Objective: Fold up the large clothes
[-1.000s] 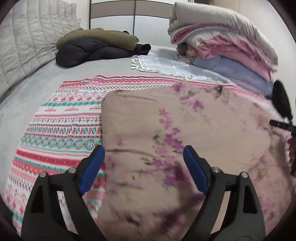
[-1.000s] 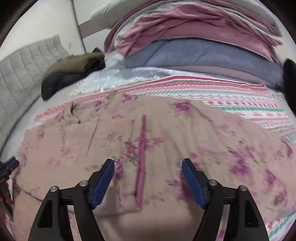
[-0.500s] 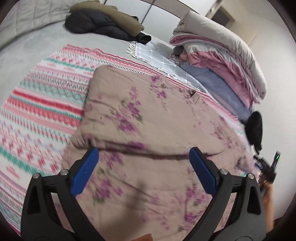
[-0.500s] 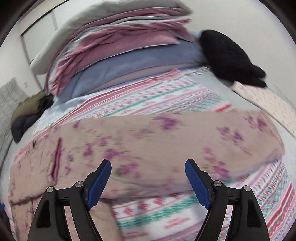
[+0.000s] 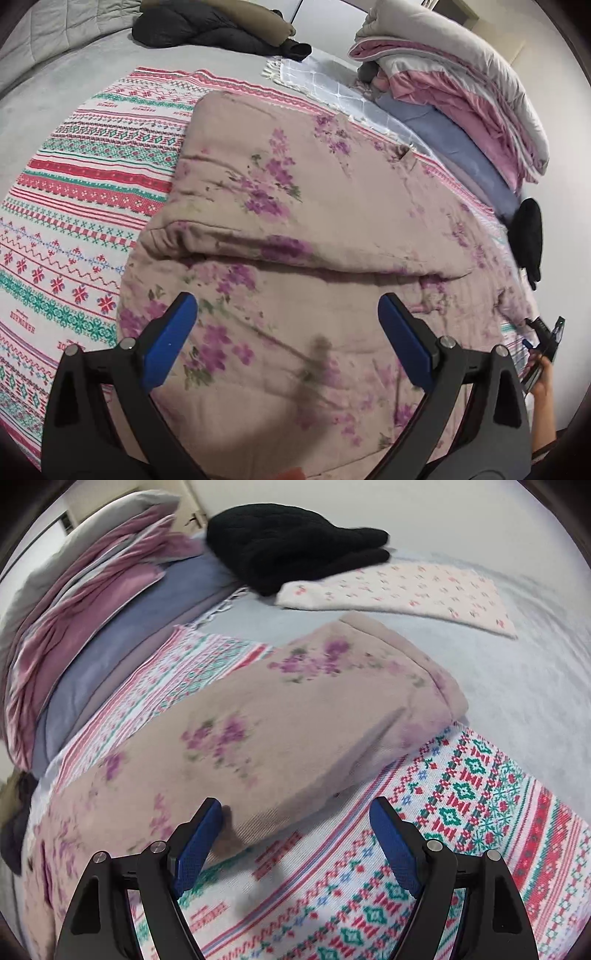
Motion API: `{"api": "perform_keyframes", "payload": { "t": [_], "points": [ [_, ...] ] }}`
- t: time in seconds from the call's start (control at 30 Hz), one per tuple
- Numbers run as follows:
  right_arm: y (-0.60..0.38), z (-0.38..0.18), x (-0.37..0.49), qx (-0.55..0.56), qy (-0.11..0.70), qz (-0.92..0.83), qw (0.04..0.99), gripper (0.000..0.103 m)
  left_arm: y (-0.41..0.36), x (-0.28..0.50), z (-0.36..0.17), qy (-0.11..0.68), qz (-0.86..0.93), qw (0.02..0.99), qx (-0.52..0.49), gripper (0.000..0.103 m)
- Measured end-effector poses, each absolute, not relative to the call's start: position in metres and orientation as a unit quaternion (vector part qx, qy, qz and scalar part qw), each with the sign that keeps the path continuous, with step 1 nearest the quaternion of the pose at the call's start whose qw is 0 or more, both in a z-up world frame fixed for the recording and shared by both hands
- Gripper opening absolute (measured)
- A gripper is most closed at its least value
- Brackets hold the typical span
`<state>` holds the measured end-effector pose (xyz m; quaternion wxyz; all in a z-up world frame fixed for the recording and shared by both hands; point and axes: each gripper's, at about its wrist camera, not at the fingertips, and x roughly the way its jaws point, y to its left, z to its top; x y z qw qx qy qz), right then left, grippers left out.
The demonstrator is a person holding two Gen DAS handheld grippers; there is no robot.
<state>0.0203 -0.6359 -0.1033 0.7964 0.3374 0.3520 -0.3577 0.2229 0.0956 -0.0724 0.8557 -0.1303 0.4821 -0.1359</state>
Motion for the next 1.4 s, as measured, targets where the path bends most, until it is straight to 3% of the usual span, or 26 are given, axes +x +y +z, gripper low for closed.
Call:
{"api": "perform_keyframes", "payload": {
  "t": [0.13,0.2,0.27,0.33,0.67,0.97,1.2,1.4],
  "points": [
    [-0.651,-0.109,0.014,0.386,0.308,-0.364,0.79,0.082,0.101,0.229,-0.083,0.502,-0.135,0.842,-0.145,0.098],
    [-0.653,-0.108,0.016,0.392,0.296,-0.363,0.792,0.057,0.104,0.229,-0.084,0.497,-0.13,0.847,-0.14,0.098],
    [-0.657,-0.107,0.018,0.409,0.295,-0.363,0.784,0.023,0.106,0.227,-0.082,0.492,-0.136,0.847,-0.145,0.098],
    [-0.653,-0.095,0.013,0.415,0.266,-0.363,0.791,0.016,0.109,0.227,-0.079,0.484,-0.136,0.851,-0.15,0.098],
    [-0.574,0.04,0.048,0.264,0.193,-0.347,0.879,0.013,0.135,0.229,-0.068,0.443,-0.141,0.863,-0.198,0.098],
    [-0.443,0.151,0.104,0.188,0.131,-0.199,0.953,0.013,0.138,0.227,-0.06,0.431,-0.17,0.863,-0.203,0.098],
    [-0.34,0.176,0.147,0.17,0.13,-0.065,0.975,0.013,0.139,0.226,-0.057,0.422,-0.182,0.864,-0.204,0.098],
    [-0.235,0.147,0.195,0.138,0.182,0.05,0.972,0.013,0.143,0.227,-0.059,0.413,-0.183,0.867,-0.209,0.098]
  ]
}}
